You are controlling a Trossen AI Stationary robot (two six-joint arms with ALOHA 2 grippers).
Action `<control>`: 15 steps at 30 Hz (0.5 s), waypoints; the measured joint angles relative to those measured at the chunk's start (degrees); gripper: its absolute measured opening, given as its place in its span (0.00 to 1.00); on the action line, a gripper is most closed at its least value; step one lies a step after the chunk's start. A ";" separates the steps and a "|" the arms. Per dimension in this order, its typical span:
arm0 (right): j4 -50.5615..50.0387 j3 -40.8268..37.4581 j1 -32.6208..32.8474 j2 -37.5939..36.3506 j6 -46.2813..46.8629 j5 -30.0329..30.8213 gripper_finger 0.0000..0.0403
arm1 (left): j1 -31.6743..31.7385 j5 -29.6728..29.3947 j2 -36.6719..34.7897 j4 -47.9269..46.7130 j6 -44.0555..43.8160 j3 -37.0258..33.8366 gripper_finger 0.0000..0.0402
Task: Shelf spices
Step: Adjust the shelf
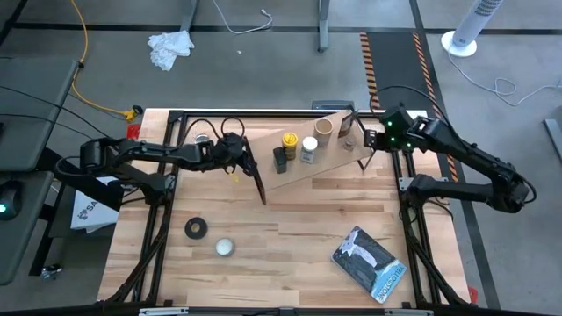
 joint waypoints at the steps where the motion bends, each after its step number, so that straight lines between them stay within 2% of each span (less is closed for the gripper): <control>1: -0.04 0.00 1.03 0.02 0.47 0.21 0.00 | 0.57 -0.04 -0.58 -0.76 1.13 0.00 0.00; 15: 0.19 0.00 16.36 0.14 13.99 3.72 0.00 | 8.37 -1.93 -6.05 -8.53 10.49 0.00 0.00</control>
